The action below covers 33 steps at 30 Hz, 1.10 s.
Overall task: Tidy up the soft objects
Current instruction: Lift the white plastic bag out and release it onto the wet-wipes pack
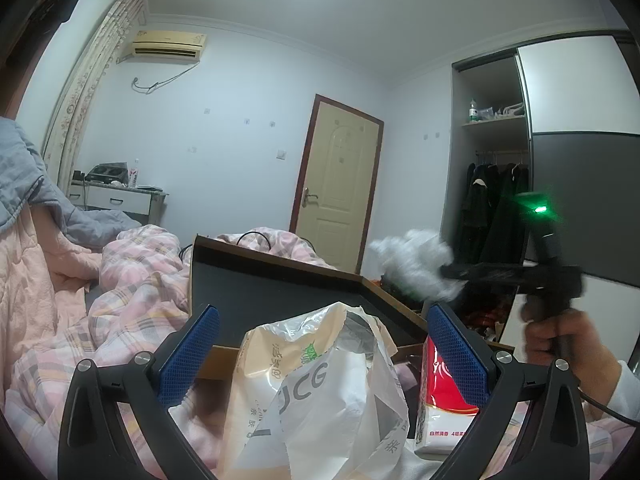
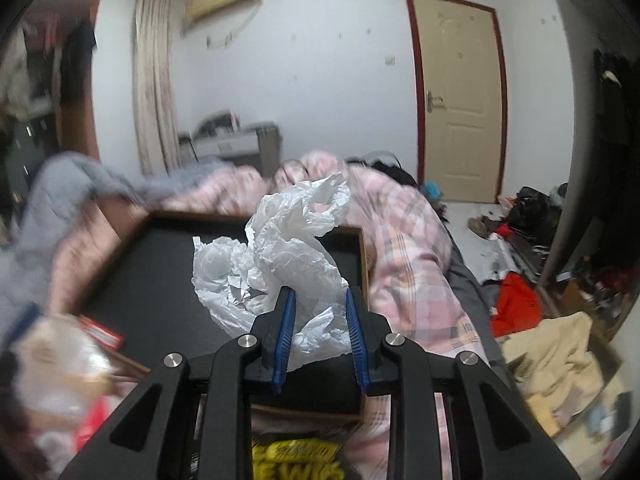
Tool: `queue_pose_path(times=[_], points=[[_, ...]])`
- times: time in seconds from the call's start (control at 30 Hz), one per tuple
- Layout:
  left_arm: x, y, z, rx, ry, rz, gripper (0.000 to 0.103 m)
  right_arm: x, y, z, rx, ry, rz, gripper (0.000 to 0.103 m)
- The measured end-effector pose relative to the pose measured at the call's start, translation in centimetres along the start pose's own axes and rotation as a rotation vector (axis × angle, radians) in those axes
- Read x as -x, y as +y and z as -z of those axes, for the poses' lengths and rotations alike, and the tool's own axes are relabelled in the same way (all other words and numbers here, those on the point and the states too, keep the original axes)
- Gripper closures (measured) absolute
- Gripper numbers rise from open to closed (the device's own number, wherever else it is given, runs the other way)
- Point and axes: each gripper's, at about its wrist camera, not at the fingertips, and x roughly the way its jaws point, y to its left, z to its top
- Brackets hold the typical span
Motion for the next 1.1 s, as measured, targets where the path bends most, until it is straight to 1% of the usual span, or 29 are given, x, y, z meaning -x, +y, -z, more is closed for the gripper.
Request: queue_pose_path(times=[0.07, 0.1, 0.2, 0.27, 0.33, 0.4, 0.43, 0.53, 0.63, 0.67, 0.8, 0.9, 0.93, 0.97, 1.03, 1.1], points=[[-0.1, 0.0, 0.0, 0.000, 0.000, 0.000, 0.000, 1.8, -0.3, 0.3, -0.029, -0.042, -0.038, 0.081], [0.0, 0.0, 0.0, 0.000, 0.000, 0.000, 0.000, 3.0, -0.5, 0.6, -0.052, -0.066, -0.072, 0.081], [0.0, 0.0, 0.0, 0.000, 0.000, 0.002, 0.000, 4.7, -0.9, 1.6, -0.091, -0.096, -0.178, 0.081], [0.0, 0.0, 0.0, 0.002, 0.000, 0.000, 0.000, 5.4, -0.9, 2.6, -0.112, -0.113, -0.219, 0.081], [-0.1, 0.0, 0.0, 0.002, 0.002, 0.001, 0.000, 5.5, -1.0, 3.7, -0.140, -0.118, -0.266, 0.081], [-0.2, 0.1, 0.0, 0.001, 0.002, 0.000, 0.000, 4.5, -0.5, 4.3, -0.129, -0.092, -0.309, 0.081], [-0.2, 0.1, 0.0, 0.001, 0.002, 0.000, 0.000, 3.6, -0.2, 4.3, -0.107, -0.066, -0.307, 0.081], [-0.2, 0.1, 0.0, 0.002, 0.003, 0.000, 0.000, 1.2, 0.7, 4.9, -0.029, 0.027, -0.255, 0.081], [-0.2, 0.1, 0.1, 0.002, 0.005, -0.002, 0.000, -1.0, 1.7, 5.7, 0.022, 0.124, -0.242, 0.081], [-0.2, 0.1, 0.1, 0.002, 0.006, -0.002, 0.000, -1.4, 1.7, 5.7, 0.029, 0.133, -0.241, 0.081], [-0.2, 0.1, 0.1, 0.001, 0.006, -0.002, 0.000, -1.4, 1.4, 5.3, 0.027, 0.112, -0.248, 0.081], [-0.1, 0.2, 0.1, 0.001, 0.007, -0.002, 0.000, -1.5, 1.4, 5.6, 0.029, 0.097, -0.248, 0.081], [-0.2, 0.2, 0.1, 0.001, 0.007, -0.001, 0.000, -1.3, 1.5, 5.8, 0.033, 0.091, -0.247, 0.080], [-0.1, 0.2, 0.1, 0.001, 0.007, -0.002, 0.000, -0.2, 1.8, 6.8, 0.037, 0.083, -0.244, 0.079], [-0.2, 0.2, 0.1, 0.001, 0.007, -0.001, 0.000, 0.7, 2.3, 7.3, 0.047, 0.062, -0.230, 0.074], [-0.1, 0.2, 0.1, 0.000, 0.006, -0.002, 0.000, 1.3, 2.5, 7.4, 0.052, 0.034, -0.217, 0.057]])
